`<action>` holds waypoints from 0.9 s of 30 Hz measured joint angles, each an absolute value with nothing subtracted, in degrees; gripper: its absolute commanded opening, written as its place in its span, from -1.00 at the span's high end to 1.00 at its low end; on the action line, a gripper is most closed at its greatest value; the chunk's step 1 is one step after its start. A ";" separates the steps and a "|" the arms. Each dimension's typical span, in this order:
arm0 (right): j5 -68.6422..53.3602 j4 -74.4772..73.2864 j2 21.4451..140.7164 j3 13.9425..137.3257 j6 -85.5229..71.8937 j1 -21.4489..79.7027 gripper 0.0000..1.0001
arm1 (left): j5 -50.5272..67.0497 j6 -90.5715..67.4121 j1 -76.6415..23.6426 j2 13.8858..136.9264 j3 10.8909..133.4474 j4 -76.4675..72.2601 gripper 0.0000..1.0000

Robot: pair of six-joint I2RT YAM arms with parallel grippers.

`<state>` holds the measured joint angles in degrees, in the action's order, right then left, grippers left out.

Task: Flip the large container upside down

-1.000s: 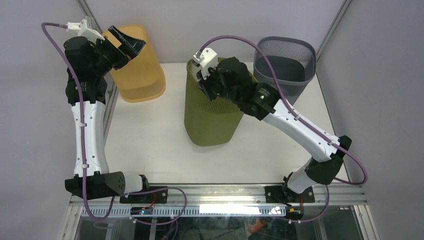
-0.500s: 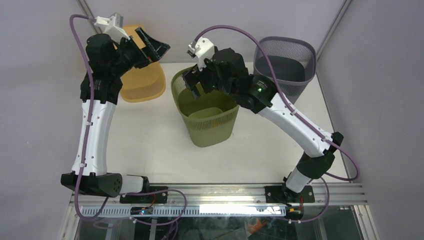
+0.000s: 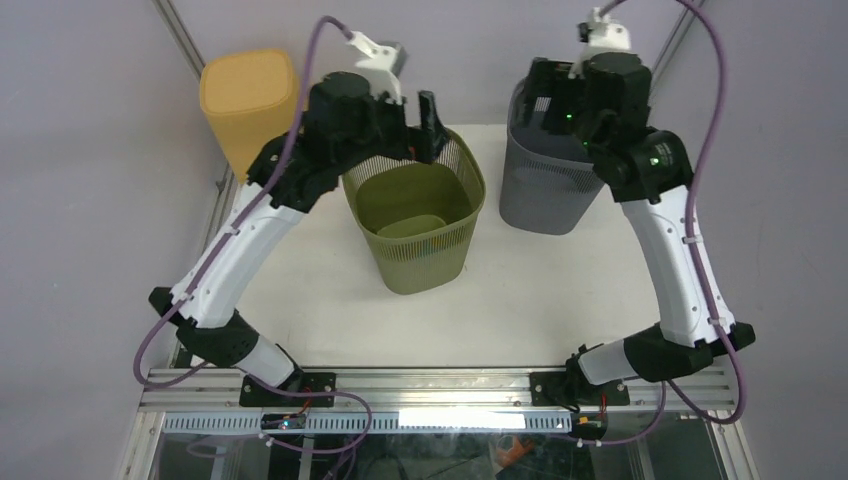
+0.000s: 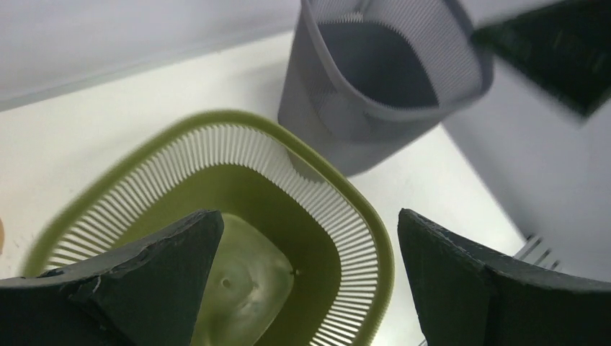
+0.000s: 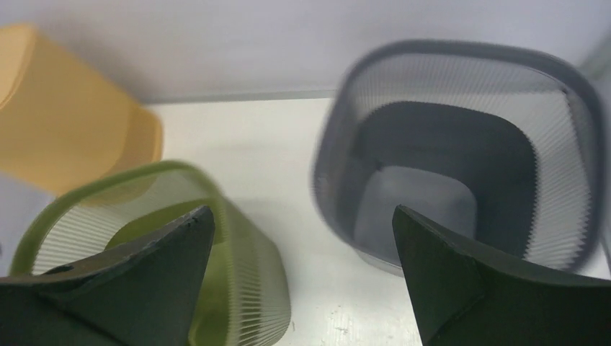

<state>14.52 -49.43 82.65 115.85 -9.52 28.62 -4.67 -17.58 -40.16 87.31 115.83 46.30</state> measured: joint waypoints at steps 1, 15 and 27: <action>14.39 -49.89 81.65 114.98 -11.11 25.56 -0.96 | -6.76 -16.73 -42.98 88.42 116.46 47.48 -0.98; 9.28 -50.48 75.77 109.14 -19.20 15.68 -0.96 | -17.63 -7.44 -58.15 94.43 110.85 59.53 -0.39; 6.52 -49.43 75.61 107.55 -19.66 15.31 -0.96 | -14.92 -5.23 -58.06 89.54 108.05 65.43 -0.61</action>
